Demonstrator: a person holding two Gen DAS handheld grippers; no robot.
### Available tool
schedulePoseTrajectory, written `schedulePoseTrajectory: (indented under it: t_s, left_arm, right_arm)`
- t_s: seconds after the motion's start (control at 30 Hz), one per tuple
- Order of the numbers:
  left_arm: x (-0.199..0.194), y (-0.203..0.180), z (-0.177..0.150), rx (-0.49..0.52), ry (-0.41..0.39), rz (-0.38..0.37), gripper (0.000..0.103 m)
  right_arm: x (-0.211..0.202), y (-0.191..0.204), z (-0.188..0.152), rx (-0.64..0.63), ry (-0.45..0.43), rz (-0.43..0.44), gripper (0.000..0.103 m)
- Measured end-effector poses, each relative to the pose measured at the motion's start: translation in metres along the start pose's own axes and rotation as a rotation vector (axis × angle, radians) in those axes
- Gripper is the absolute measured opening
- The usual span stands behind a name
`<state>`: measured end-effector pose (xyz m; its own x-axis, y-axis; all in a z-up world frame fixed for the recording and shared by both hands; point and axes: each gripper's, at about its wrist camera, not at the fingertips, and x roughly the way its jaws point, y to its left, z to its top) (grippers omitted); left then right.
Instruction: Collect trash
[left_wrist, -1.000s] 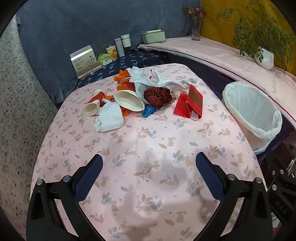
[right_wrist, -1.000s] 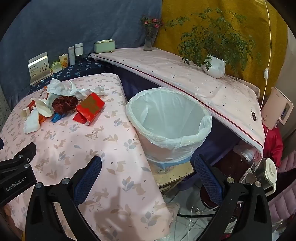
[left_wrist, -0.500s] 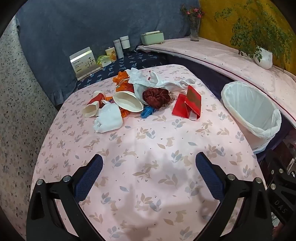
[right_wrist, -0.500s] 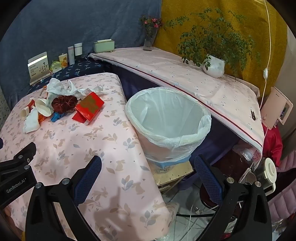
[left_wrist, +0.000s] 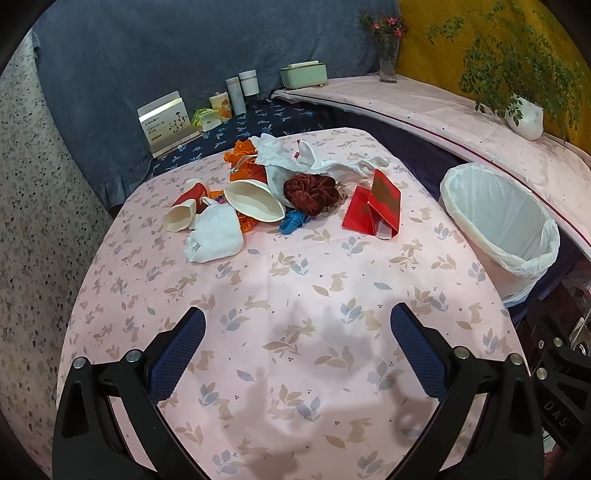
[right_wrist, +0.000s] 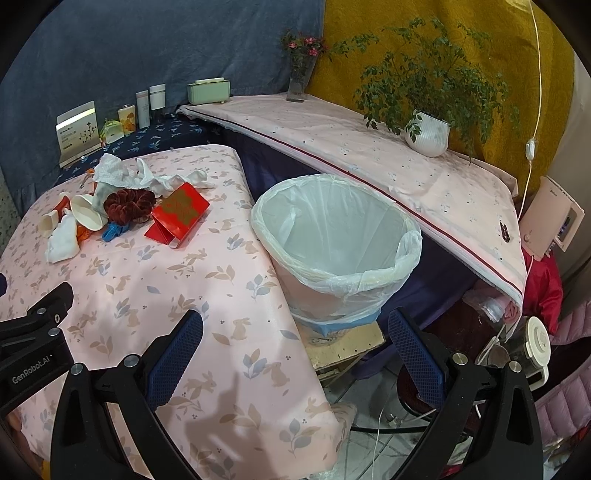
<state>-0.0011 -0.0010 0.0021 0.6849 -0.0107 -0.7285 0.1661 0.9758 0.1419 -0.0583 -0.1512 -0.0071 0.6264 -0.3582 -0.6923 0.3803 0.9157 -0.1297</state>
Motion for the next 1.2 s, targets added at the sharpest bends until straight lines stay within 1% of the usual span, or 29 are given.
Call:
schedulePoseTrajectory:
  t_s: [0.67, 1.2]
  left_arm:
    - [0.0024, 0.0049, -0.0018, -0.023, 0.005, -0.018, 0.096]
    - [-0.0001, 0.0038, 0.0021, -0.023, -0.002, -0.017, 0.096]
  right_arm:
    - [-0.0024, 0.0091, 0.0034, -0.015, -0.013, 0.004, 0.096]
    - [-0.0026, 0.0044, 0.0058, -0.007, -0.022, 0.004, 0.096]
